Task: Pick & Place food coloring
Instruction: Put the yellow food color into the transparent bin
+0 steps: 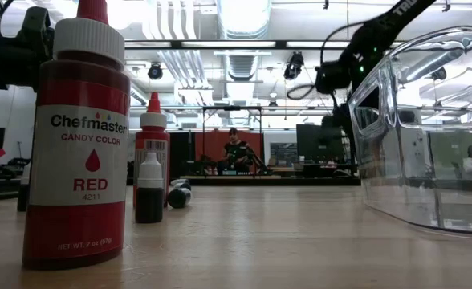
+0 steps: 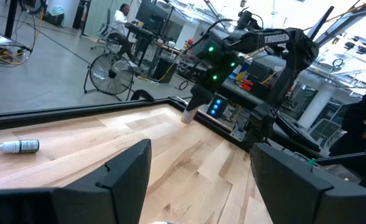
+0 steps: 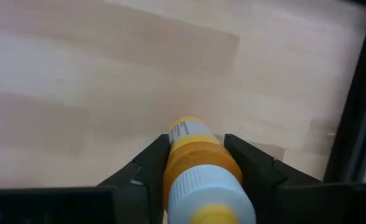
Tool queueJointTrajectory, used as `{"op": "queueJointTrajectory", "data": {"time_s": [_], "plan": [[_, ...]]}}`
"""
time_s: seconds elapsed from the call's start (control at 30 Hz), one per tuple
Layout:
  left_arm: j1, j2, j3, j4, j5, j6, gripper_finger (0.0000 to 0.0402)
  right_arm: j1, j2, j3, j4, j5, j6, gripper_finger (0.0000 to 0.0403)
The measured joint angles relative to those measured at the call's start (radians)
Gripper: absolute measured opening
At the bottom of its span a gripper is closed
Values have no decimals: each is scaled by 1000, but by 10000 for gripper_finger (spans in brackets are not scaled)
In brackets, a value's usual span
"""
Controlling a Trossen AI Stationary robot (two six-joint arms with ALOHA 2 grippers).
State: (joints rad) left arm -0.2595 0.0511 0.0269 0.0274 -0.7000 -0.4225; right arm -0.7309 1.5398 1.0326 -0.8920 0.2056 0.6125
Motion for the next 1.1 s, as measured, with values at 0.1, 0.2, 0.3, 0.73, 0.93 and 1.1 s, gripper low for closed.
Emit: {"op": "queueJointTrajectory", "data": {"time_s": [0.1, 0.2, 0.3, 0.73, 0.93, 1.1], "plan": [[0, 0, 0, 0, 0, 0, 245, 67, -42, 33, -48, 0, -45, 125], [0, 0, 0, 0, 0, 0, 245, 169, -87, 41, -75, -4, -60, 125], [0, 0, 0, 0, 0, 0, 245, 280, -130, 42, -91, -19, -41, 125], [0, 0, 0, 0, 0, 0, 245, 786, -217, 58, -305, -49, 134, 124], [0, 0, 0, 0, 0, 0, 245, 982, -214, 118, -413, -50, 245, 123], [0, 0, 0, 0, 0, 0, 245, 1113, -188, 207, -485, -36, 328, 123]]}}
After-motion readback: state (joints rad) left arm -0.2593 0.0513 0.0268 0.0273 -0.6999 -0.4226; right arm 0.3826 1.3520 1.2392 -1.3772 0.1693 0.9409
